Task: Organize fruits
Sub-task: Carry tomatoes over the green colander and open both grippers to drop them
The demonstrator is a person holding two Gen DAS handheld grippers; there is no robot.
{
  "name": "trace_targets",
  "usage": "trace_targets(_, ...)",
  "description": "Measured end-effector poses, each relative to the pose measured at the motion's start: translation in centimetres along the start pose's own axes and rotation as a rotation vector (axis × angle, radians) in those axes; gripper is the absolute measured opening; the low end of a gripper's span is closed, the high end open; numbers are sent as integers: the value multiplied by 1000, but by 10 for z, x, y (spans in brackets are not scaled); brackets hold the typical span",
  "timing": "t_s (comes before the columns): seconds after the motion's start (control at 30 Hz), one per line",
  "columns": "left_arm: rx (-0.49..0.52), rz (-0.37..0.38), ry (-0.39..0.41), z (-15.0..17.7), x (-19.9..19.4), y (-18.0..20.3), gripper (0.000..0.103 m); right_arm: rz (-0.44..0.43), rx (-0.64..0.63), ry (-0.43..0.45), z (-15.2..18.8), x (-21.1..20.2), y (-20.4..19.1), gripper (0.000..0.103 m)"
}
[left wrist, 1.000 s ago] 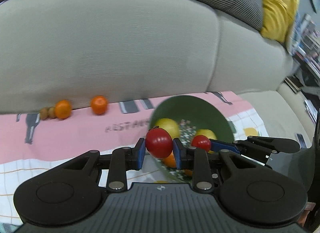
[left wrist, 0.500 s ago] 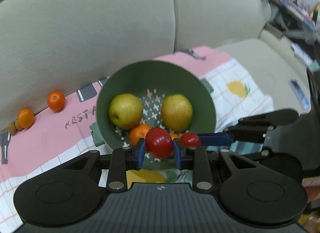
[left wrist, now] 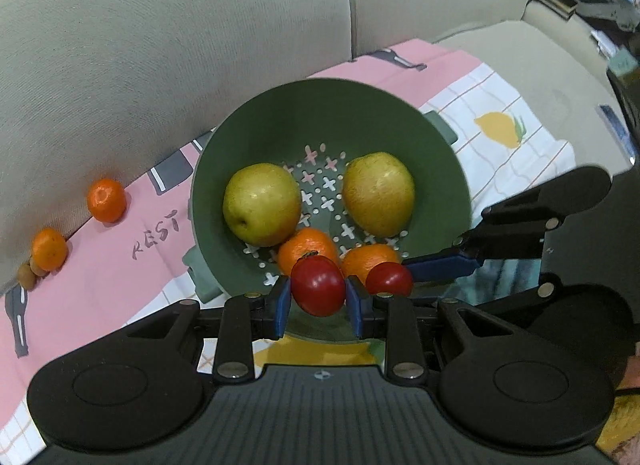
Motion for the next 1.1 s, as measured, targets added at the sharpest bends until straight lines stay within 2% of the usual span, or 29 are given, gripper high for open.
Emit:
trace_targets(0.4, 32, -17, -77, -6, 19, -13, 32, 7, -204, -83, -21, 18, -17, 26)
trace_targets(0.87, -9, 7, -79, -5, 25, -22, 33, 12, -236, -94, -23, 18, -21, 28)
trace_targets(1.1, -22, -9, -70, -6, 20, -18, 40, 46, -238, -80, -22, 12, -19, 39)
Point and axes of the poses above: each gripper's, at about its wrist camera, not at the fingertips, and x roughly the way its jaws point, y to its right, z to its underside, the point moved 1 cm from there along x, roughly the way its jaws point, and after that the axes turned 15 degrees about z, right-handed, at the moved point
